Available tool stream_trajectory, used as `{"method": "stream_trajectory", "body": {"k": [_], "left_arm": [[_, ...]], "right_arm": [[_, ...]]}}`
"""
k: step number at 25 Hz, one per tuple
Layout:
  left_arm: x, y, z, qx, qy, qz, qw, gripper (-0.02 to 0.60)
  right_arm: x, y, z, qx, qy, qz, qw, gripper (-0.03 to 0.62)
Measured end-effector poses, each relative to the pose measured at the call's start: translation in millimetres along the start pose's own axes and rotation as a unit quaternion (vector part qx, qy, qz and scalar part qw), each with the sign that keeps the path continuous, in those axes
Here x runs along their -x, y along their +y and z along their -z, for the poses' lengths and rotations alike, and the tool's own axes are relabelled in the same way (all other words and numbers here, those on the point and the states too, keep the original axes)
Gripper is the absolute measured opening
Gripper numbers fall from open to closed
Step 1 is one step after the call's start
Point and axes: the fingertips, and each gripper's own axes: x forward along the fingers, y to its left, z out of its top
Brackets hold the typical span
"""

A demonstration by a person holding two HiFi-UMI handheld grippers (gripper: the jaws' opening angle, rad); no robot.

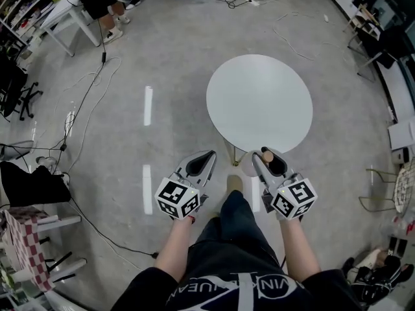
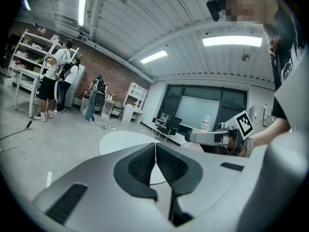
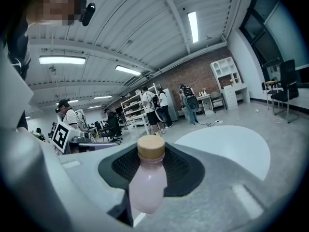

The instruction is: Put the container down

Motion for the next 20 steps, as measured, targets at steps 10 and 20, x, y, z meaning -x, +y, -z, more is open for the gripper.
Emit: {"method": "stream_trajectory", "body": {"k": [10, 20], "left_arm": [[-56, 14, -4, 0.000, 0.017, 0.007, 0.9998, 0.014], [-111, 28, 6, 0.003, 0.042, 0.001, 0.9991, 0.014]], "right_arm": [[-32, -52, -10, -0.008, 0.018, -0.002, 1.000, 0.132], [-62, -108, -8, -0.006, 0.042, -0.009, 0.999, 0.132]]}}
